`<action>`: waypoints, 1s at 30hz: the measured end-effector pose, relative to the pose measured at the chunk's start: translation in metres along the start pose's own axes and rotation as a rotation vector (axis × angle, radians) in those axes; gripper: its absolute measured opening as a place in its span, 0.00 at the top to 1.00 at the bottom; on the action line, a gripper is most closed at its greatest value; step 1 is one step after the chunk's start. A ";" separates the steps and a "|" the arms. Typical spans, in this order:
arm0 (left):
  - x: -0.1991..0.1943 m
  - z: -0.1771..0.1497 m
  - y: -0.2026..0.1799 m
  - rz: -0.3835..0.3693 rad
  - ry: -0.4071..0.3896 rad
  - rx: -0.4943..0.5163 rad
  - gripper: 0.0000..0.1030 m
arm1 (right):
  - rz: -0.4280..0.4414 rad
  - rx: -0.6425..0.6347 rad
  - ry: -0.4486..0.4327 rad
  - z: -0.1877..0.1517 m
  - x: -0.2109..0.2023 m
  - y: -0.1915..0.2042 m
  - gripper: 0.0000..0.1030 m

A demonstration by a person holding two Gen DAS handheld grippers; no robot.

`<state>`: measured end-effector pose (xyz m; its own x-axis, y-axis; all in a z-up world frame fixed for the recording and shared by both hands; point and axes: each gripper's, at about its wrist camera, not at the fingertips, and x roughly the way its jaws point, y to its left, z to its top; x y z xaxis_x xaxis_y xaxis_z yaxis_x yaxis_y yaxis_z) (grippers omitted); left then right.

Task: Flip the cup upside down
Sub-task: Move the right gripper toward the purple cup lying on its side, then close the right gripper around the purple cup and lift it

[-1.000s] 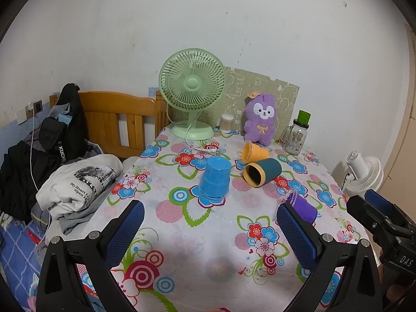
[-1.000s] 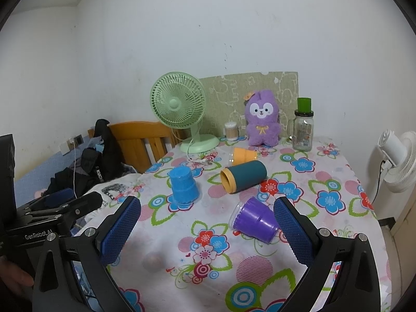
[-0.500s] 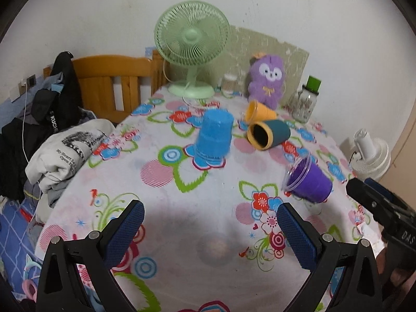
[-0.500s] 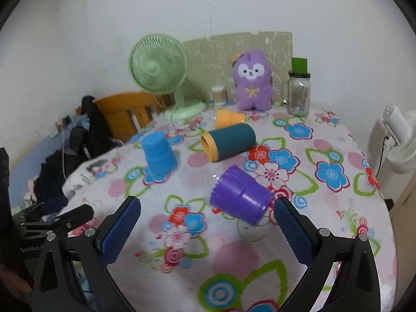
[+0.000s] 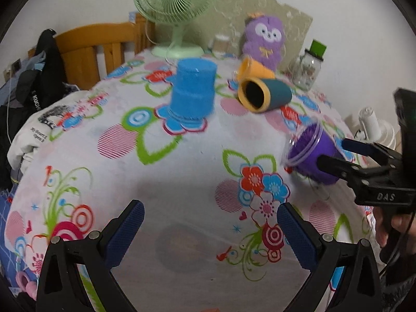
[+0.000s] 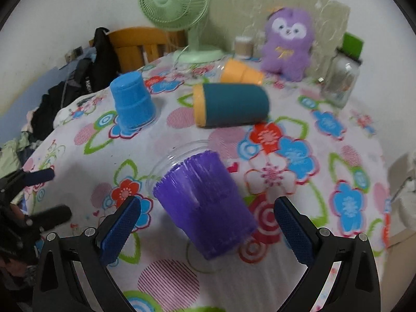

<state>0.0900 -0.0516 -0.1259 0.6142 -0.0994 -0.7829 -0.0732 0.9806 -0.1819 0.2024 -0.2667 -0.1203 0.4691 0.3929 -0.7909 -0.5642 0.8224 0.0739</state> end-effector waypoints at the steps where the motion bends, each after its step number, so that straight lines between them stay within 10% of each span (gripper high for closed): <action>1: 0.000 0.000 0.000 0.003 0.001 0.003 0.00 | 0.017 -0.001 -0.005 0.000 0.003 0.000 0.00; 11: 0.002 0.003 0.007 0.025 -0.002 -0.013 0.00 | 0.037 0.006 0.042 0.005 0.017 0.006 0.22; 30: -0.058 -0.027 0.035 0.007 -0.070 -0.023 0.00 | 0.086 0.415 -0.092 -0.023 -0.056 0.073 0.22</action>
<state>0.0303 -0.0160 -0.1032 0.6669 -0.0796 -0.7408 -0.0951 0.9771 -0.1906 0.1197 -0.2382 -0.0849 0.5021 0.4866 -0.7149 -0.2912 0.8736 0.3900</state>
